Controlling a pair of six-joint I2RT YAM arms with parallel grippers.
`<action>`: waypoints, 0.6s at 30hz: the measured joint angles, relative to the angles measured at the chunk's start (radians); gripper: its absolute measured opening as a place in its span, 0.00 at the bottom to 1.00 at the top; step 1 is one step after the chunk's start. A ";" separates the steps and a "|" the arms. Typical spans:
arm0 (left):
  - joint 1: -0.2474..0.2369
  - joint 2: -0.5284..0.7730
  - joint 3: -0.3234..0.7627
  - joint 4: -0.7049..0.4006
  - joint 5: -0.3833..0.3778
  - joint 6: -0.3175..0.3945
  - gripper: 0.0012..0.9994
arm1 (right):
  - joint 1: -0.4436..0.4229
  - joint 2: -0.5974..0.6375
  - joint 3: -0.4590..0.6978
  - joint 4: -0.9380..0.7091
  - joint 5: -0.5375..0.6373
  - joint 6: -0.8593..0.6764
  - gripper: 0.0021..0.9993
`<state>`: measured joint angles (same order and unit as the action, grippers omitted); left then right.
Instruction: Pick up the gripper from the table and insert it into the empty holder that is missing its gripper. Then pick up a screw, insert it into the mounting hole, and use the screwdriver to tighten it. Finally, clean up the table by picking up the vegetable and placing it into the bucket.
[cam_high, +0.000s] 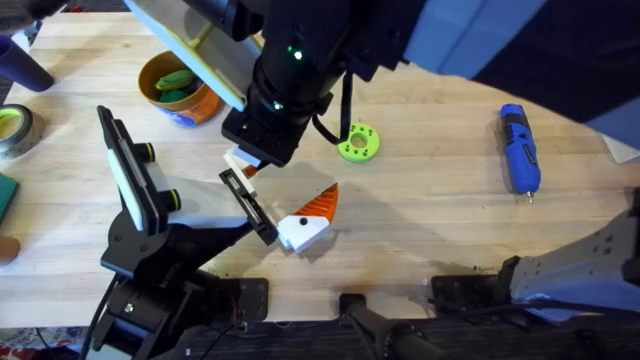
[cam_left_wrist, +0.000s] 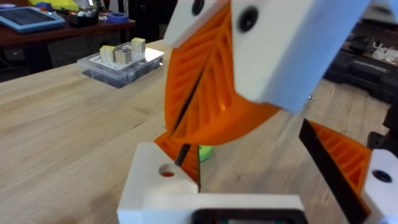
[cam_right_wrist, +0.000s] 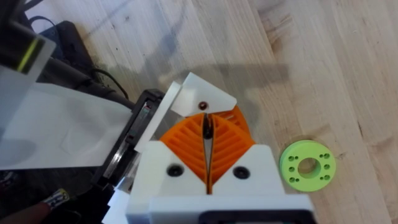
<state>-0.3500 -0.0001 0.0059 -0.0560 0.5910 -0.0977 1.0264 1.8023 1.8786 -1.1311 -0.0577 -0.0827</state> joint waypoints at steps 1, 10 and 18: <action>0.000 0.000 0.000 0.002 -0.001 -0.001 0.99 | 0.000 0.000 0.000 -0.002 0.000 0.000 0.01; 0.000 0.000 0.000 0.003 -0.003 -0.001 0.99 | 0.000 -0.003 0.000 -0.006 0.028 0.000 0.01; 0.000 0.000 0.000 0.003 -0.003 -0.001 0.99 | -0.001 -0.074 -0.001 0.002 0.031 0.008 0.01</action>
<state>-0.3500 0.0002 0.0059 -0.0532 0.5877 -0.0990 1.0252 1.7282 1.8779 -1.1295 -0.0263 -0.0746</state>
